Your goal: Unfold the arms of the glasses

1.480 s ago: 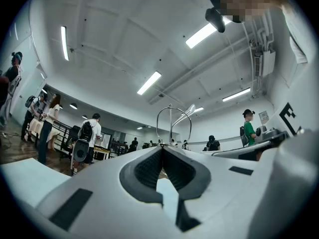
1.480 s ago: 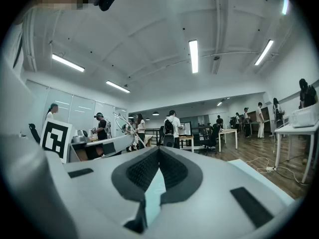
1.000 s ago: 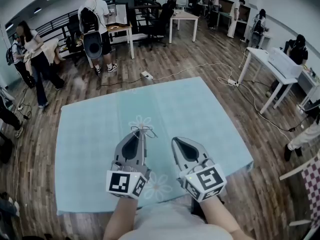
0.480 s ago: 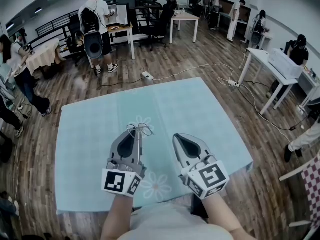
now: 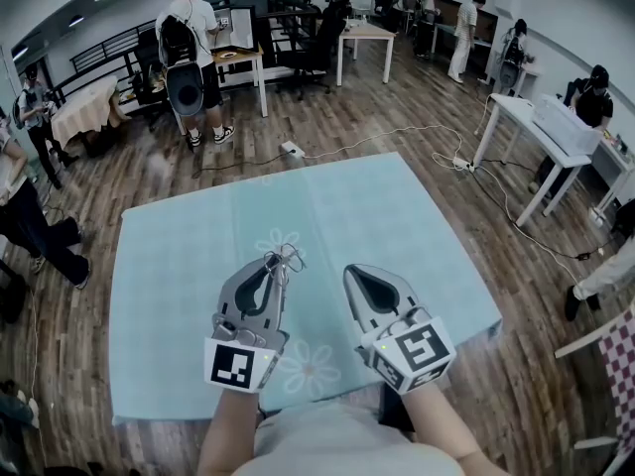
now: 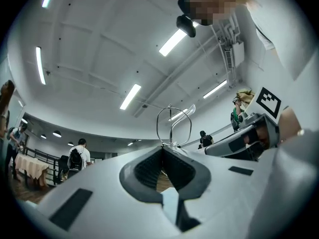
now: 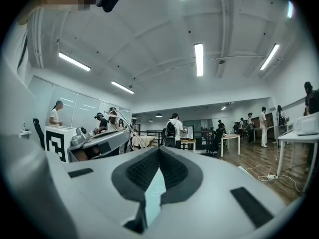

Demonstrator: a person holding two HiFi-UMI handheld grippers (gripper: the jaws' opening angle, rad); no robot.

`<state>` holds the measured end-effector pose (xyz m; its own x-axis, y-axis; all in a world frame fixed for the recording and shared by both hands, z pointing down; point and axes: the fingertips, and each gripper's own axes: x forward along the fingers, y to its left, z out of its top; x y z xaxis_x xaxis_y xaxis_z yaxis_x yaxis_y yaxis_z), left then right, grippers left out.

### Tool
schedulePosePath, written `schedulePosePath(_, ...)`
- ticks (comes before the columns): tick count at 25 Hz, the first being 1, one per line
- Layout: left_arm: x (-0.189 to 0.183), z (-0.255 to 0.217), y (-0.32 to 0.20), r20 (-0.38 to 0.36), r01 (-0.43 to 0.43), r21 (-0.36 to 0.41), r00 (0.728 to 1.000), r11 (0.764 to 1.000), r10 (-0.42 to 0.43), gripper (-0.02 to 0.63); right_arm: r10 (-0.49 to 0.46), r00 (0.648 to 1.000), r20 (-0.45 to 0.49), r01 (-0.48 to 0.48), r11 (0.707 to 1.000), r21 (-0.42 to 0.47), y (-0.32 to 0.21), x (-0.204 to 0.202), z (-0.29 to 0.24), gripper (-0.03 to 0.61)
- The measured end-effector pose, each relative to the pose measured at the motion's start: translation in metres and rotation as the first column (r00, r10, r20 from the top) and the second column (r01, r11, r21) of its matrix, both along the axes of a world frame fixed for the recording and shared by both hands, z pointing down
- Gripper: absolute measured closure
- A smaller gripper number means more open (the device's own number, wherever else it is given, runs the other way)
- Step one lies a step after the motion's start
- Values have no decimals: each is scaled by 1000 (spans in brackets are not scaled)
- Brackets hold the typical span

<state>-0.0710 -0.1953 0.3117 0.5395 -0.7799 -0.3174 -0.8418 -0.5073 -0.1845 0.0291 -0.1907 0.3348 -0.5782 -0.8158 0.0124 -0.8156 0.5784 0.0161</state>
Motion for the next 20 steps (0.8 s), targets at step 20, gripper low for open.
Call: schedulePosePath(20,11,-19,22,279,-38,280,959,959,-44,606,-155,988,2,155,987,32,21,-7,-14,569)
